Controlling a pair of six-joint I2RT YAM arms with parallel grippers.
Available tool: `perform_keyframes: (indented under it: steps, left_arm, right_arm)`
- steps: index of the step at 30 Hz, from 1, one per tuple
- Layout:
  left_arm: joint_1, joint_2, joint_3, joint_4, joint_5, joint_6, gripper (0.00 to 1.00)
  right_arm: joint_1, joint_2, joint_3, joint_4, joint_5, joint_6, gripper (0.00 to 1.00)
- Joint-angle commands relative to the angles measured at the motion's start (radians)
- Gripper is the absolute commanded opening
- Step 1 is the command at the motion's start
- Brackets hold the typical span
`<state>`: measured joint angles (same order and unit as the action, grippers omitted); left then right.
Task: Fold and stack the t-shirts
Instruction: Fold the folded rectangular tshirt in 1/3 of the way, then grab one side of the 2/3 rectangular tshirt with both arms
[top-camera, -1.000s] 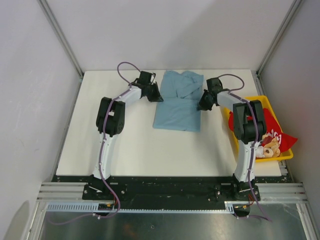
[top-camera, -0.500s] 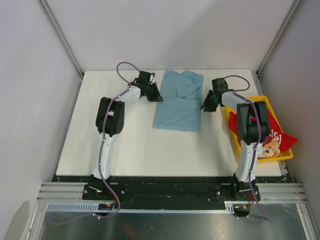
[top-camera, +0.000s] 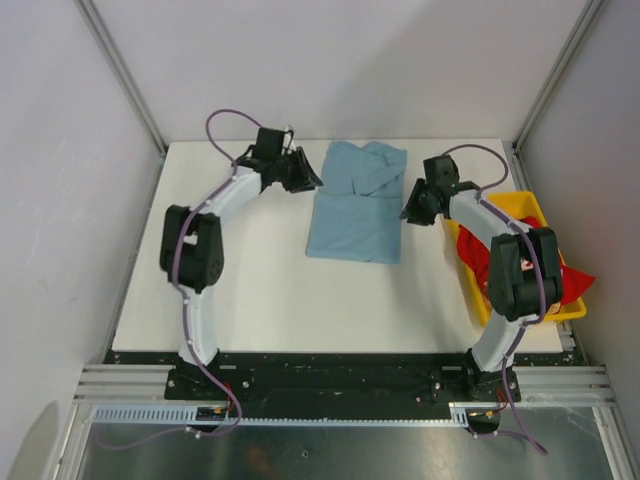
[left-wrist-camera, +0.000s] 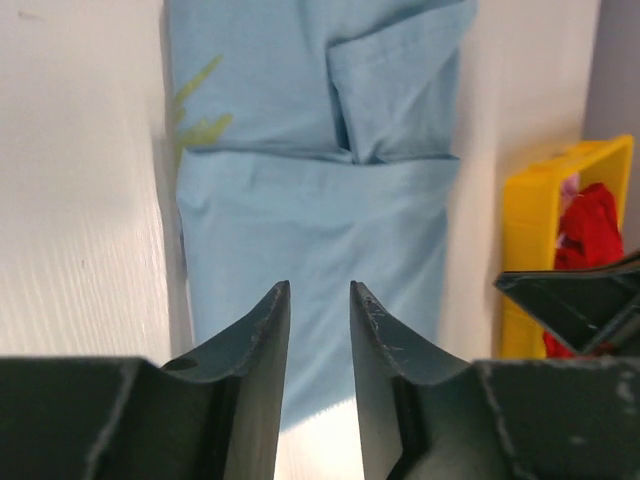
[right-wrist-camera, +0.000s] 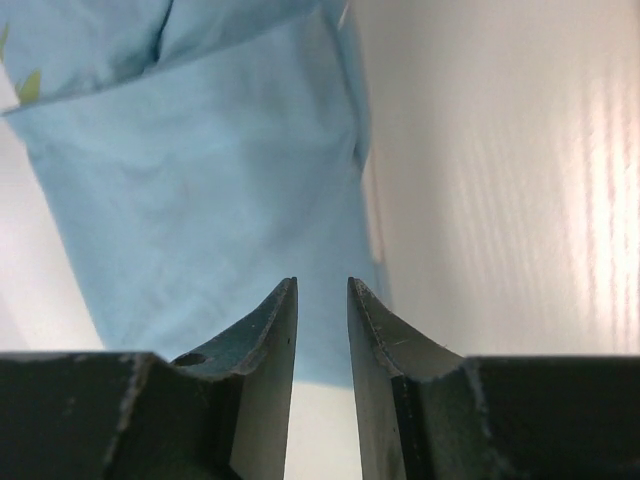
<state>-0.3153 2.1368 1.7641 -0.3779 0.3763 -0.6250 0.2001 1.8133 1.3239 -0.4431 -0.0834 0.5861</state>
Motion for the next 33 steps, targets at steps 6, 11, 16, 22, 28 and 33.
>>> perform_keyframes:
  steps: [6, 11, 16, 22, 28, 33]
  left_arm:
    - [0.007, -0.296, -0.380, 0.018, -0.017, -0.053, 0.30]
    - [0.007, -0.361, -0.500, 0.029, -0.030, -0.041, 0.29]
    - [0.006, -0.374, -0.568, 0.039, -0.036, -0.014, 0.32]
    - [0.002, -0.357, -0.613, 0.049, -0.036, 0.002, 0.33]
    - [-0.008, -0.344, -0.627, 0.058, -0.037, 0.011, 0.34]
    - [-0.030, -0.321, -0.634, 0.063, -0.047, 0.000, 0.35]
  right_arm:
    - [0.107, -0.138, -0.211, 0.032, -0.014, 0.015, 0.31]
    - [0.122, -0.134, -0.289, 0.058, -0.014, 0.019, 0.30]
    - [0.113, -0.145, -0.360, 0.073, 0.001, 0.020, 0.30]
    - [0.111, -0.147, -0.388, 0.084, 0.001, 0.023, 0.30]
    - [0.112, -0.160, -0.390, 0.090, 0.008, 0.028, 0.31]
    - [0.113, -0.160, -0.390, 0.115, 0.009, 0.041, 0.32]
